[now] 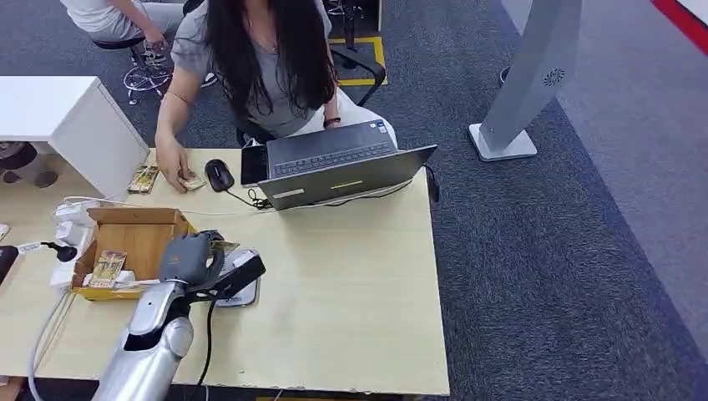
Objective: Pass the card to the sensor for recognition and then transmit it.
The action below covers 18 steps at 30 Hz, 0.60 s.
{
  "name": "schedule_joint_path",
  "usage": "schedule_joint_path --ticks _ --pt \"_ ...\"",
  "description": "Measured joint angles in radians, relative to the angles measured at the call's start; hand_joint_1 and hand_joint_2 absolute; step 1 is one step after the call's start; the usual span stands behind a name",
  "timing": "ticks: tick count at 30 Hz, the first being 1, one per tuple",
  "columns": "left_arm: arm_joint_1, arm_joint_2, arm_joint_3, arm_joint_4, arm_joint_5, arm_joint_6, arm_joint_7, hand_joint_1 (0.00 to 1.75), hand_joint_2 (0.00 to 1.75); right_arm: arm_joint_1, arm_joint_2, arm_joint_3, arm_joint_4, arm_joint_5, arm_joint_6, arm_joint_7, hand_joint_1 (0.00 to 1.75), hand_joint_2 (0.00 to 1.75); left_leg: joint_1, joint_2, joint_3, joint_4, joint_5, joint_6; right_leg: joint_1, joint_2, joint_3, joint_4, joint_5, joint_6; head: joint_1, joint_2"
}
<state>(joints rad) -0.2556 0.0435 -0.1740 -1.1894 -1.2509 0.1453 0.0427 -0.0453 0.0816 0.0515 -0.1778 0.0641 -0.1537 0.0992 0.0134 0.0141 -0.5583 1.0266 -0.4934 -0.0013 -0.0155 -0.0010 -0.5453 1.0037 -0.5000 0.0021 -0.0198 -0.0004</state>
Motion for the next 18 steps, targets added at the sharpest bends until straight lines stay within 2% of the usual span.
schedule_joint_path --ticks 5,18 --pt "-0.005 0.001 -0.001 0.022 0.011 -0.027 0.011 1.75 1.75 0.000 0.000 -0.002 0.000 0.004 0.001 0.000 0.00 1.75 0.000 0.000 0.000 0.000 0.000 0.000 0.000 0.000 0.000 0.000 0.000 0.000 0.000 0.000" --pt "-0.029 0.021 -0.002 0.066 0.032 -0.045 0.011 1.75 1.75 0.001 0.000 -0.007 0.000 0.010 0.003 0.001 0.00 1.75 0.000 0.000 0.000 0.000 0.000 0.000 0.000 0.000 0.001 0.000 0.000 0.000 0.000 0.000"
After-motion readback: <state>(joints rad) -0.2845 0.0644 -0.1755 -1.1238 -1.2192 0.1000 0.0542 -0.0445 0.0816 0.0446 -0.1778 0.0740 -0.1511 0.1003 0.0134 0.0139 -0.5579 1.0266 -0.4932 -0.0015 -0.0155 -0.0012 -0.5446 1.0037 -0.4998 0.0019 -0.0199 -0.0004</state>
